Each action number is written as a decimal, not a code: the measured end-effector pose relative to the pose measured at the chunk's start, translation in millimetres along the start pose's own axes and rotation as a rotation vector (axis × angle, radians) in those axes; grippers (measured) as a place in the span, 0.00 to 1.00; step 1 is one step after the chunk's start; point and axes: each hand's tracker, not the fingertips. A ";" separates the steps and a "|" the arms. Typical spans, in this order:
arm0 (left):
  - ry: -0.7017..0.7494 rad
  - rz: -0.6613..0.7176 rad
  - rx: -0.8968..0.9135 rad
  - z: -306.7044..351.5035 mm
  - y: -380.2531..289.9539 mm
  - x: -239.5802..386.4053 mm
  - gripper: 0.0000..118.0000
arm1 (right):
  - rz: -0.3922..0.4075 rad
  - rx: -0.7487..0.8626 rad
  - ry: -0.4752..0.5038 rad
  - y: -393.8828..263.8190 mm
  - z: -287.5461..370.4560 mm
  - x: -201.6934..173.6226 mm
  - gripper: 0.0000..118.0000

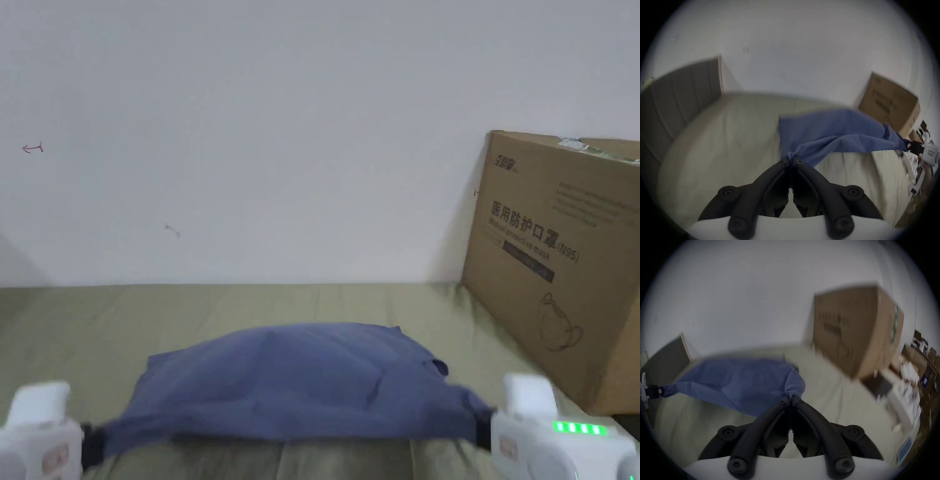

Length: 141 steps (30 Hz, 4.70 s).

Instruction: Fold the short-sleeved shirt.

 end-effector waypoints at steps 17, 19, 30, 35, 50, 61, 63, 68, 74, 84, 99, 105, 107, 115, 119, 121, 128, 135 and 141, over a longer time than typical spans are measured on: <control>-0.038 -0.083 -0.170 185.0 -216.1 -84.0 0.02 | 0.188 -0.270 0.148 -227.5 218.2 100.5 0.02; -0.038 -0.105 -0.173 204.7 -229.9 -81.4 0.02 | 0.158 -0.288 0.156 -232.9 222.5 102.4 0.02; -0.059 -0.064 -0.040 258.9 -240.4 -75.8 1.00 | 0.013 -0.175 0.141 -222.6 246.1 100.9 0.99; -0.121 0.032 0.231 312.7 -207.8 -53.6 0.98 | -0.187 0.088 0.243 -183.2 314.9 86.1 0.99; -0.005 -0.067 0.125 349.5 -199.4 -25.2 0.00 | -0.109 0.244 0.376 -175.5 376.0 -0.3 0.00; -0.019 -0.080 -0.143 242.2 -252.4 -67.3 0.97 | -0.057 0.055 0.395 -195.9 345.5 -12.9 0.00; 0.009 -0.069 -0.169 228.4 -253.6 -68.5 0.94 | -0.022 0.047 0.389 -195.9 341.5 -15.9 0.00; -0.005 -0.166 -0.141 221.6 -267.3 -55.9 0.03 | -0.006 0.040 0.360 -195.2 332.8 -14.2 0.00; -0.056 -0.134 -0.035 244.7 -264.8 -41.2 0.04 | -0.186 0.046 0.263 -193.2 314.5 40.2 0.00; -0.065 -0.114 -0.014 255.5 -248.6 -21.3 0.04 | -0.202 -0.367 0.105 -242.7 216.9 113.0 0.98; -0.042 0.050 -0.052 260.1 -240.1 -30.8 0.03 | -0.231 -0.285 0.218 -233.7 244.1 109.7 0.06; -0.064 0.044 0.011 264.3 -204.5 -26.5 0.03 | -0.374 -0.200 0.300 -200.3 262.5 124.9 0.06; -0.083 0.058 0.017 258.1 -189.7 -32.2 0.03 | -0.403 -0.191 0.308 -183.2 260.6 123.4 0.06; -0.027 0.126 -0.078 160.6 -115.6 -47.5 0.03 | -0.540 -0.321 0.331 -91.5 158.7 120.1 0.06; -0.035 0.150 -0.148 86.9 -86.0 -46.5 0.03 | -0.436 -0.423 0.200 -56.1 63.3 99.0 0.06; -0.036 0.152 -0.168 59.7 -77.4 -44.5 0.06 | -0.351 -0.426 0.120 -49.7 33.9 88.7 0.08; -0.057 0.061 -0.026 70.7 -85.2 -26.0 0.99 | -0.281 -0.183 0.051 -60.6 45.1 70.7 1.00; -0.103 -0.124 0.234 188.5 -117.1 14.6 0.99 | -0.148 0.187 0.229 -97.0 199.2 41.3 1.00; -0.001 -0.196 0.440 280.5 -188.4 50.0 0.00 | -0.008 0.426 0.225 -164.2 295.6 5.8 0.35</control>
